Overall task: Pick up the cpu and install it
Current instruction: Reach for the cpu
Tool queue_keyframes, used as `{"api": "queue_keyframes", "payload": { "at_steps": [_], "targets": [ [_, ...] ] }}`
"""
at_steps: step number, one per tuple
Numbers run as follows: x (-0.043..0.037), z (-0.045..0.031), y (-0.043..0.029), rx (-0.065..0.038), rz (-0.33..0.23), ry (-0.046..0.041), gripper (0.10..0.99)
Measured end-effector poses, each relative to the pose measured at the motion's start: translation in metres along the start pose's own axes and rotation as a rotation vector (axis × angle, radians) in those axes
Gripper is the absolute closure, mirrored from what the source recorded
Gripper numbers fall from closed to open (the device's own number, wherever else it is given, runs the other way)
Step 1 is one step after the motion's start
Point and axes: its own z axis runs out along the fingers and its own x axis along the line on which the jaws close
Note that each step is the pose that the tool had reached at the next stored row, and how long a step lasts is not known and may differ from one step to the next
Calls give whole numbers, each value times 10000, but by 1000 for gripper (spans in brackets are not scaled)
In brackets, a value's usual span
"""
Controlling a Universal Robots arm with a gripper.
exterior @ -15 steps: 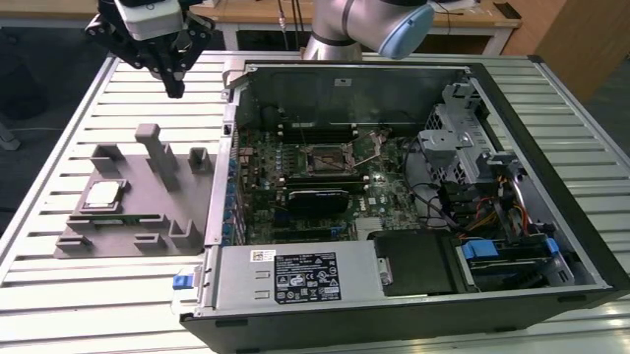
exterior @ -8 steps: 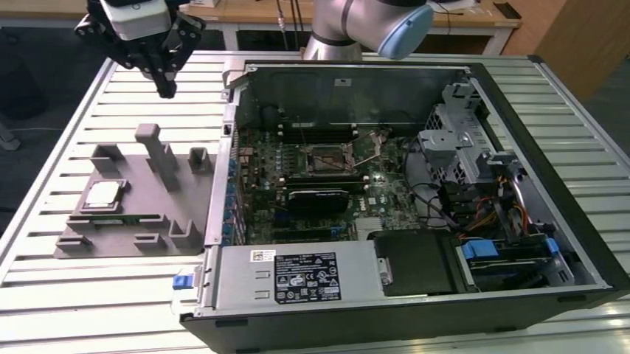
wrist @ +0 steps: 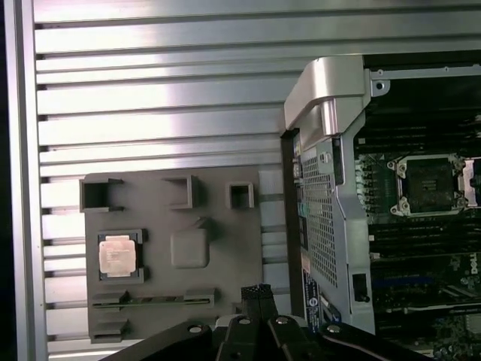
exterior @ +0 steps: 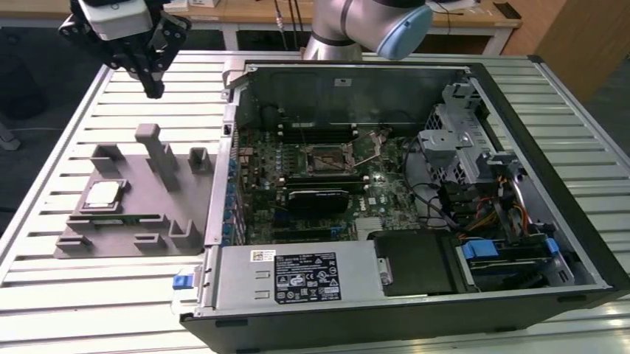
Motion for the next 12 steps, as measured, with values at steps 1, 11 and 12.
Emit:
{"api": "queue_keyframes", "payload": {
  "at_steps": [1,11,12],
  "targets": [
    [17,0,-1,0,0,0,980],
    [191,-2,-15,0,3,0,980],
    [209,-3,-17,0,3,0,980]
  ]
}}
